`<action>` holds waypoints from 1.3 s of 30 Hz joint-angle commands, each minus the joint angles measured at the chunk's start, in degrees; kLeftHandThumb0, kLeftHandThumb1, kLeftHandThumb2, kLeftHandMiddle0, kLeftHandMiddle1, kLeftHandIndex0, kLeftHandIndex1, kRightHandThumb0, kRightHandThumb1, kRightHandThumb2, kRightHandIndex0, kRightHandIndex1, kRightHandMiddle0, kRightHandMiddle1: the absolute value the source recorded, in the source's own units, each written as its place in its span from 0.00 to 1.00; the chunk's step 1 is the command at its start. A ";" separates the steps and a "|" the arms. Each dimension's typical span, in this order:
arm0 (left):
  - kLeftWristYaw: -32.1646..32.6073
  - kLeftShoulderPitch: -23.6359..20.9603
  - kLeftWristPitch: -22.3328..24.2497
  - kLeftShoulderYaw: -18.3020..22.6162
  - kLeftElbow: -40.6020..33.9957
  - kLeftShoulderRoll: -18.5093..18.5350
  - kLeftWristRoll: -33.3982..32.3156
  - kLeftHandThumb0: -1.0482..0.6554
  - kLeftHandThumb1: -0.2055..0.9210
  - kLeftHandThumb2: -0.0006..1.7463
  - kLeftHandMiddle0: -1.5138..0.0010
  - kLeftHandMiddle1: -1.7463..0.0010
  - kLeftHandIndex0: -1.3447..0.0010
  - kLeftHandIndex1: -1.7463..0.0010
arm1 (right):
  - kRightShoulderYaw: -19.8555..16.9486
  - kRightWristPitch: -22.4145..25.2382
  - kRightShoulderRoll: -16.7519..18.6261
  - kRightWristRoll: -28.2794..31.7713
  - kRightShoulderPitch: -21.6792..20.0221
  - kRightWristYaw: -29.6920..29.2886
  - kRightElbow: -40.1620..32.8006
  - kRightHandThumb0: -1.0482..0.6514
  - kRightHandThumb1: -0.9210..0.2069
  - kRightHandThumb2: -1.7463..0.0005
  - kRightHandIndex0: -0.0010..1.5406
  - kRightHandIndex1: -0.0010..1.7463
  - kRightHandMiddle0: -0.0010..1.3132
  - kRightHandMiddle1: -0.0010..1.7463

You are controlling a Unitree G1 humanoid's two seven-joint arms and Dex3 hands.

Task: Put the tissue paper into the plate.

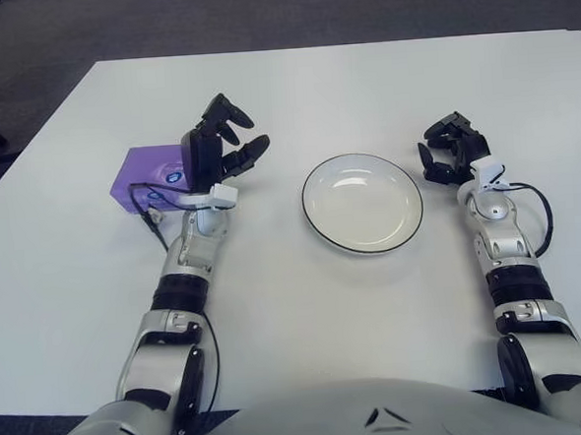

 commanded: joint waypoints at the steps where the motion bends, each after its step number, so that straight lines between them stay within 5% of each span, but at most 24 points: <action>1: 15.59 7.36 3.10 -5.17 -1.45 5.22 15.70 0.43 1.00 0.25 0.45 0.00 0.58 0.00 | 0.56 1.97 2.63 -0.56 8.24 -0.19 6.22 0.61 0.42 0.40 0.44 0.82 0.29 0.96; 18: 24.21 6.21 12.38 -8.68 -4.04 14.34 22.74 0.44 1.00 0.22 0.44 0.00 0.50 0.12 | 0.82 1.18 2.44 -0.87 7.90 -0.33 7.43 0.61 0.42 0.40 0.44 0.82 0.29 0.96; 19: 24.00 6.26 12.99 -8.74 -4.22 14.80 22.91 0.43 1.00 0.19 0.46 0.02 0.54 0.14 | 0.85 1.19 2.42 -0.87 7.89 -0.35 7.42 0.54 0.31 0.50 0.46 0.83 0.29 0.95; 22: 23.31 6.61 14.18 -8.87 -4.87 16.33 22.81 0.41 1.00 0.14 0.51 0.22 0.59 0.18 | 0.95 1.26 2.37 -0.87 7.88 -0.40 7.38 0.44 0.12 0.68 0.49 0.83 0.29 0.92; 27: 19.40 7.47 13.17 -8.50 -6.43 20.64 20.88 0.40 1.00 0.13 0.54 0.56 0.61 0.20 | 1.06 1.39 2.36 -0.89 7.81 -0.46 7.33 0.41 0.06 0.73 0.50 0.83 0.29 0.91; 31: 14.80 7.94 12.14 -8.13 -7.54 24.00 19.31 0.24 1.00 0.11 0.56 0.86 0.59 0.67 | 1.15 1.34 2.35 -0.95 7.73 -0.50 7.44 0.40 0.05 0.74 0.50 0.83 0.29 0.91; 34: 12.61 7.89 11.23 -7.65 -7.49 25.90 17.79 0.18 1.00 0.11 0.63 0.95 0.63 0.80 | 1.21 1.30 2.30 -0.99 7.66 -0.49 7.55 0.40 0.05 0.74 0.50 0.83 0.29 0.91; 39: 9.38 7.57 11.98 -7.39 -6.92 26.77 15.78 0.15 1.00 0.10 0.69 0.99 0.66 0.88 | 1.30 1.35 2.24 -1.03 7.59 -0.47 7.60 0.40 0.05 0.74 0.50 0.83 0.29 0.91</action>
